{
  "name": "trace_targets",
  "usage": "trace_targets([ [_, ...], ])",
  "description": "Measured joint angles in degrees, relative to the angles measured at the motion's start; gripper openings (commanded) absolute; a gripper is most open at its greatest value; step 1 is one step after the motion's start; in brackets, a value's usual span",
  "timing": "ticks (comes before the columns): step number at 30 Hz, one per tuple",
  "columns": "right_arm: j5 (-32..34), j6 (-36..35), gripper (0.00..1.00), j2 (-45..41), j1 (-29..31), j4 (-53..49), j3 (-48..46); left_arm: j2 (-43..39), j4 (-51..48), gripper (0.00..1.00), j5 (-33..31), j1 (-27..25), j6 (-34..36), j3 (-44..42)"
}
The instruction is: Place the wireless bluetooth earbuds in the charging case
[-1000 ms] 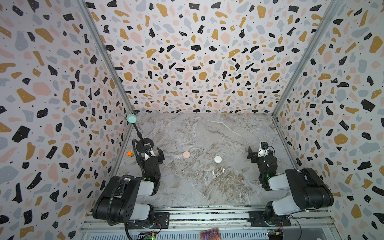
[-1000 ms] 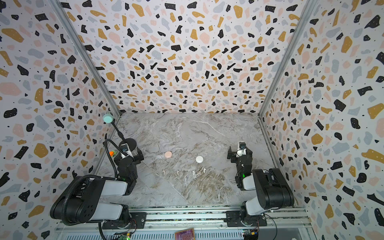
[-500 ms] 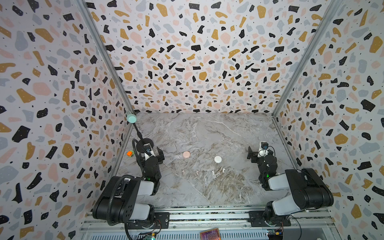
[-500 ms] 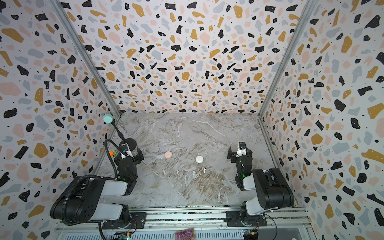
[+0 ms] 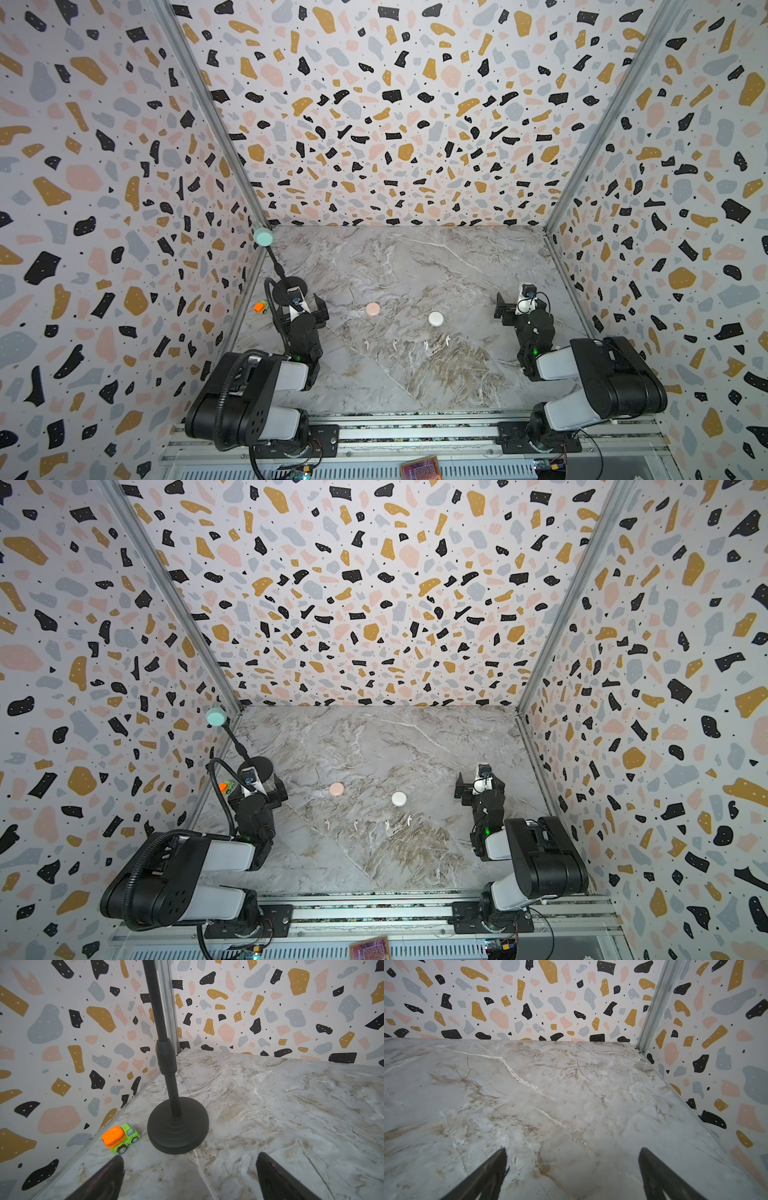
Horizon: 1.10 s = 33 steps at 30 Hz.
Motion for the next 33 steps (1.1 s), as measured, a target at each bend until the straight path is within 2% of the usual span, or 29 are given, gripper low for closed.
trace_targets([
  [3, 1.38, -0.02, 0.99, -0.11, 0.52, -0.04, 0.0, 0.0, 0.0, 1.0, -0.02, 0.0, -0.02, 0.0],
  [6, 6.12, -0.22, 0.99, -3.28, 2.8, -3.52, 0.31, -1.75, -2.97, 1.0, -0.17, 0.0, -0.04, 0.55],
  [8, 9.49, -0.22, 0.99, -7.78, 4.68, -8.7, 2.01, -5.55, -11.04, 1.0, -1.03, 0.0, -0.61, 3.96],
  [13, 10.05, 4.76, 0.99, -20.87, 5.46, -17.77, 6.36, -12.48, -29.94, 1.0, -2.97, -0.02, -8.96, 19.45],
  [18, 5.57, 19.93, 0.99, -33.38, 2.34, -32.89, 12.57, -18.45, -40.98, 1.0, 2.58, 0.0, -22.08, 25.7],
  [22, 0.92, 25.53, 0.99, -36.35, 0.46, -44.65, 19.78, -22.8, -50.03, 1.0, 7.82, 0.0, -35.04, 26.14],
  [27, -0.63, 26.82, 0.99, -36.26, 4.68, -57.57, 25.42, -23.8, -56.7, 1.0, 16.39, 0.0, -40.39, 26.4],
  [33, 2.93, 26.47, 0.99, -31.95, 10.75, -69.24, 26.77, -12.52, -73.77, 1.0, 23.1, -0.55, -42.18, 37.05],
])
